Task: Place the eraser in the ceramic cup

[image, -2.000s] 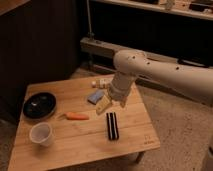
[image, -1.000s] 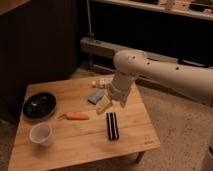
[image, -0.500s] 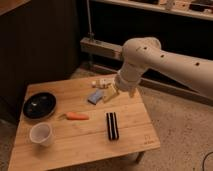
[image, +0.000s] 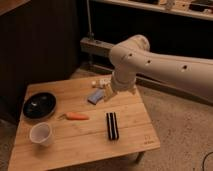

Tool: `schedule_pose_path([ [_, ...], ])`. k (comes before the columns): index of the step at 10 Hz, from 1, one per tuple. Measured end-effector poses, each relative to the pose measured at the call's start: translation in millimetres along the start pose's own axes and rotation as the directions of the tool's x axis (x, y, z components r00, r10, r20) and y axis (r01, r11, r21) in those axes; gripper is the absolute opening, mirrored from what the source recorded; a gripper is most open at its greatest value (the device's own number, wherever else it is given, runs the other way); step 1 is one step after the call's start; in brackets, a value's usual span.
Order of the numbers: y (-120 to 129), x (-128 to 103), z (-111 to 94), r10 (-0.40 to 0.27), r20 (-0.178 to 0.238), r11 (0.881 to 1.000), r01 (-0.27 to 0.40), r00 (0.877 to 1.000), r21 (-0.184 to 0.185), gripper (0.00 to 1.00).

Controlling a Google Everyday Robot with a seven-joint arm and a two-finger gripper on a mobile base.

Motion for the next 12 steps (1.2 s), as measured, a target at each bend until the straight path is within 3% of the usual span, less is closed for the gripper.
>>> schedule_pose_path([
  [2, 1.6, 4.7, 42.2, 0.014, -0.020, 1.000, -0.014, 1.000, 0.005, 0.80],
  [3, 6.2, 8.4, 74.7, 0.023, -0.042, 1.000, -0.023, 0.999, 0.002, 0.80],
  [6, 13.8, 16.2, 122.9, 0.043, -0.100, 0.999, -0.044, 0.994, -0.011, 0.80],
  [8, 22.0, 20.7, 145.5, 0.046, -0.141, 0.998, -0.050, 0.989, -0.028, 0.80],
  [12, 23.4, 27.8, 164.5, 0.065, -0.211, 0.996, -0.076, 0.975, -0.042, 0.80],
])
